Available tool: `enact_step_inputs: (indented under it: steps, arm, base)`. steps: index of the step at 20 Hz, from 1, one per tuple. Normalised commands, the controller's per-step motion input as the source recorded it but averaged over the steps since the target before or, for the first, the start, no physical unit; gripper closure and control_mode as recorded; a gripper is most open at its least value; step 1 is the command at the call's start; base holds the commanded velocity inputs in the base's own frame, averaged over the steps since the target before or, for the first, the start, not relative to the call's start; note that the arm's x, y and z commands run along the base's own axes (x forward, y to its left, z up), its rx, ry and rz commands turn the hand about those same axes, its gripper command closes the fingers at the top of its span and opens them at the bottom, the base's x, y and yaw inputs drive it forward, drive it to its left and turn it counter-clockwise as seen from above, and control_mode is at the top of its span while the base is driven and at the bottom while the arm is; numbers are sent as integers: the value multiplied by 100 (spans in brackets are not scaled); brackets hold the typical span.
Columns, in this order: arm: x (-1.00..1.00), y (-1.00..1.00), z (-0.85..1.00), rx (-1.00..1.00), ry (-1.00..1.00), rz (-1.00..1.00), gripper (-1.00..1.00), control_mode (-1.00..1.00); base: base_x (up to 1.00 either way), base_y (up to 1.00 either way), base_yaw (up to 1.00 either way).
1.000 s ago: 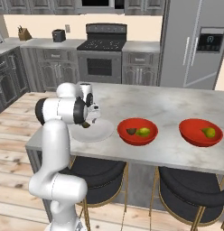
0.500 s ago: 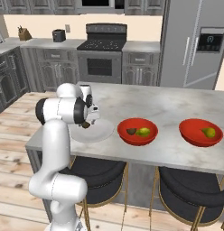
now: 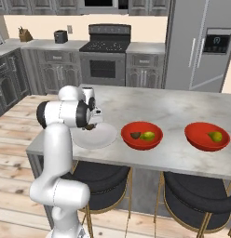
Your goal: Take the fruits from the plate on the dining counter and place two fruits in each bowl.
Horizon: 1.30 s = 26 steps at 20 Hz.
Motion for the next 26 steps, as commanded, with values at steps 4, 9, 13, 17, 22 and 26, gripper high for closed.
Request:
enact_step_inputs:
  steps: [4,9,13,17,22,26]
  arm:
    - [0,0,0,0,0,0,100,-100]
    - [-38,-6,14,0,-4,-6,100,-100]
    - [-100,-3,81,0,-18,-22,100,-100]
    - [-100,0,100,-2,-21,-25,100,-100]
    - [-100,-11,85,-1,-16,-23,100,-100]
    - [-100,-26,63,0,-13,-20,100,-100]
  base:
    - [0,0,0]
    - [0,0,0]
    - [0,0,0]
    - [0,0,0]
    - [0,0,0]
    - [0,0,0]
